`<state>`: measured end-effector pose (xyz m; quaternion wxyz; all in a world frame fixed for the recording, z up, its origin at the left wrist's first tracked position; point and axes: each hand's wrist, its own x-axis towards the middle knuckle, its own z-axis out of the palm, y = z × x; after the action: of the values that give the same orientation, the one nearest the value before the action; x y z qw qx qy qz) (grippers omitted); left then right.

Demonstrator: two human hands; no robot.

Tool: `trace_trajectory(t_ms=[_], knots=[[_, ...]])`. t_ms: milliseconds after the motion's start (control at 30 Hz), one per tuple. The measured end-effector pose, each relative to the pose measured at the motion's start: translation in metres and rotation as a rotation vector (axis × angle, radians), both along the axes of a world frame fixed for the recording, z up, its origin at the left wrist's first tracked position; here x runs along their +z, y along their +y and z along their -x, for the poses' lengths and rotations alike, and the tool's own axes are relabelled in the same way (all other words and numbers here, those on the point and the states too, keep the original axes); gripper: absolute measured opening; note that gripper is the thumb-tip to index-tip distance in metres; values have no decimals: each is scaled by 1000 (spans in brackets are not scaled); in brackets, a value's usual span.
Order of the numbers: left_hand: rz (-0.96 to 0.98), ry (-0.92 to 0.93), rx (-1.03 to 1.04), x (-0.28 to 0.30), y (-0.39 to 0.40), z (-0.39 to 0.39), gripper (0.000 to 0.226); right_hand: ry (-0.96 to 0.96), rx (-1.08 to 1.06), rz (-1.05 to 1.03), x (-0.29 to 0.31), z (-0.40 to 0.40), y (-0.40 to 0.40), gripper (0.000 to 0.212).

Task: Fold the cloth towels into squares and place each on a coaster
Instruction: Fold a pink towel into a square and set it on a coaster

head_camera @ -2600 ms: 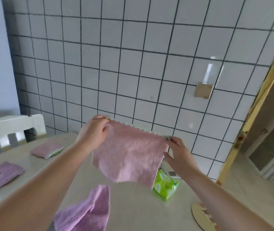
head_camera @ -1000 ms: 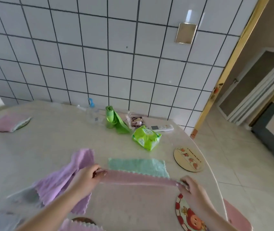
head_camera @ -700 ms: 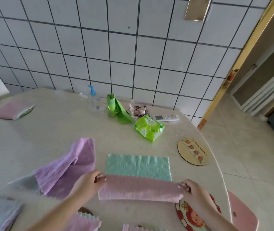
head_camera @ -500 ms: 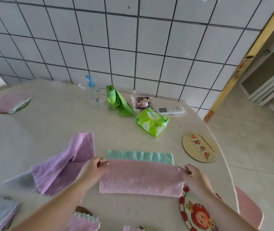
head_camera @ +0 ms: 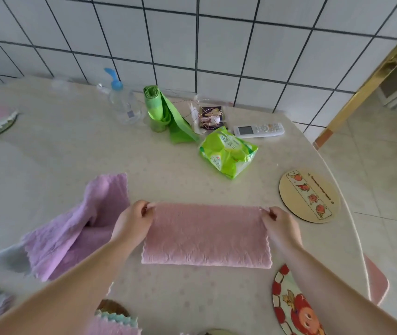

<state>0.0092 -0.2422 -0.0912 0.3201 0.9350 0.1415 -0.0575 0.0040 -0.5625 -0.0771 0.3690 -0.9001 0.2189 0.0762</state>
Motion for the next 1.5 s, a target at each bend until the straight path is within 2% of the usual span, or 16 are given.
trace_trajectory(t_ms=[133, 200, 267, 333, 400, 467, 533, 633, 800, 867, 1000, 1067, 1200, 1300, 1500], knots=[[64, 0, 70, -1, -5, -2, 20, -28, -57, -14, -3, 1, 3, 11], [-31, -134, 89, 1, -12, 4, 35, -103, -46, 30, -5, 7, 6, 26], [-162, -301, -34, -1, -27, 13, 40, -257, 118, 169, -7, 15, 19, 31], [-158, -361, -266, -7, -48, 25, 42, -322, 368, 285, -12, 24, 42, 37], [-227, -312, -477, -23, -70, 39, 49, -277, 564, 352, -22, 32, 69, 48], [-308, -221, -557, -36, -84, 52, 52, -239, 661, 425, -36, 41, 83, 48], [-338, -175, -565, -42, -84, 59, 53, -201, 708, 496, -47, 46, 80, 47], [-403, -227, -581, -48, -61, 62, 55, -192, 718, 568, -52, 49, 54, 51], [-476, -148, -413, -46, -15, 71, 62, -113, 701, 700, -47, 51, 6, 57], [-447, -198, -389, -42, -16, 76, 64, -125, 688, 668, -43, 46, 3, 56], [-245, -436, -660, -33, -50, 86, 24, -263, 645, 485, -28, 20, 37, 52], [-191, -424, -768, -29, -66, 93, 18, -284, 644, 406, -22, 6, 58, 42], [-216, -345, -765, -27, -80, 94, 10, -134, 673, 349, -15, -24, 85, 35], [-269, -318, -769, -22, -87, 89, 11, -68, 693, 379, -13, -39, 92, 31], [-245, -266, -777, -18, -89, 78, 27, -48, 701, 432, -14, -43, 90, 25]])
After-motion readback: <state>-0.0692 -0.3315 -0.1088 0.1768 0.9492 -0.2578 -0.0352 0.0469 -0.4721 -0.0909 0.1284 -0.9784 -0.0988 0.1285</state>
